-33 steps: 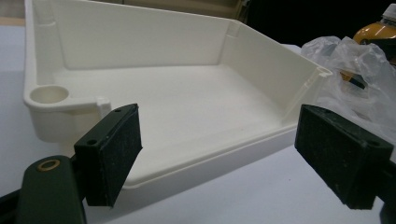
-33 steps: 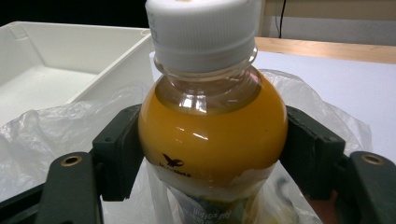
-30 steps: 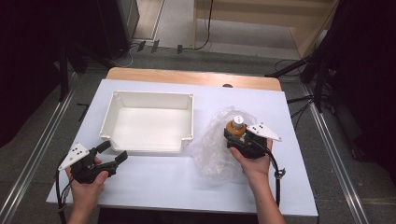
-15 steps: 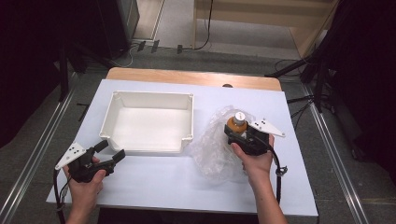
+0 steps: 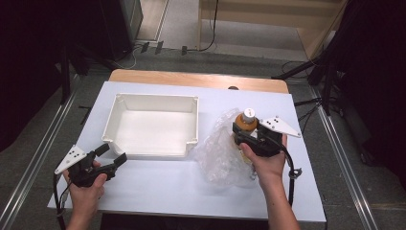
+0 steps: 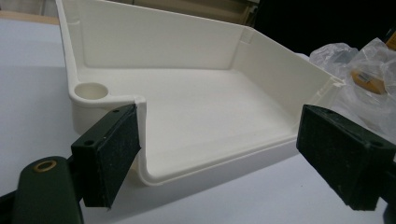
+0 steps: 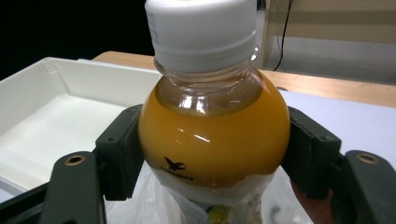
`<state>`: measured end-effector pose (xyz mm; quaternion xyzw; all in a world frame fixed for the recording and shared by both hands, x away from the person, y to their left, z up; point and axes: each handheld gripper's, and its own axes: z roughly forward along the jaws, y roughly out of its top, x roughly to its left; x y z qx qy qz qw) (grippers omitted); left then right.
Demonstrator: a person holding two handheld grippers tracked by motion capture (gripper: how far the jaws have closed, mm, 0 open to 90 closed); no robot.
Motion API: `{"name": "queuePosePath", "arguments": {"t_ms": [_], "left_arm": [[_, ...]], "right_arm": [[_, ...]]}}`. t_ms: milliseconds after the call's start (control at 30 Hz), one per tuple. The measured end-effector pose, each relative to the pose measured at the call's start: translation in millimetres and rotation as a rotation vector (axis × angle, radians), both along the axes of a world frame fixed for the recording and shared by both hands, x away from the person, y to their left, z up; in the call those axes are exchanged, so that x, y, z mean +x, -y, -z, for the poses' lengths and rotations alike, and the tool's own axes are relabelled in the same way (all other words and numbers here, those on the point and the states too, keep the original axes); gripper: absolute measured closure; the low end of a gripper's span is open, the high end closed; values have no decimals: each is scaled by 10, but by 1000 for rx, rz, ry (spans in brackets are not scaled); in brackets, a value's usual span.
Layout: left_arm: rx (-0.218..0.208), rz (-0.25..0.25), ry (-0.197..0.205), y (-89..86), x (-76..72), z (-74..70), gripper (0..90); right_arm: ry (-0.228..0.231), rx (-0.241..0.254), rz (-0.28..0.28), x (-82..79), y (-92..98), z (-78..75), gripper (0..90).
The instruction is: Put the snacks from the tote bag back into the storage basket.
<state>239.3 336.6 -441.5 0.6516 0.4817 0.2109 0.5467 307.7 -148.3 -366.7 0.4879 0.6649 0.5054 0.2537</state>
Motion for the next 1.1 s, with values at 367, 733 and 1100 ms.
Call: {"name": "queuePosePath", "arguments": {"t_ms": [367, 733, 1100], "left_arm": [[4, 2, -1, 19, 3, 9, 126], [9, 5, 10, 20, -6, 2, 104], [8, -1, 14, 2, -7, -1, 103]], "right_arm": [[29, 21, -8, 12, -15, -233, 310], [46, 24, -13, 104, -115, -349, 310], [48, 28, -22, 245, -237, -385, 310]]}}
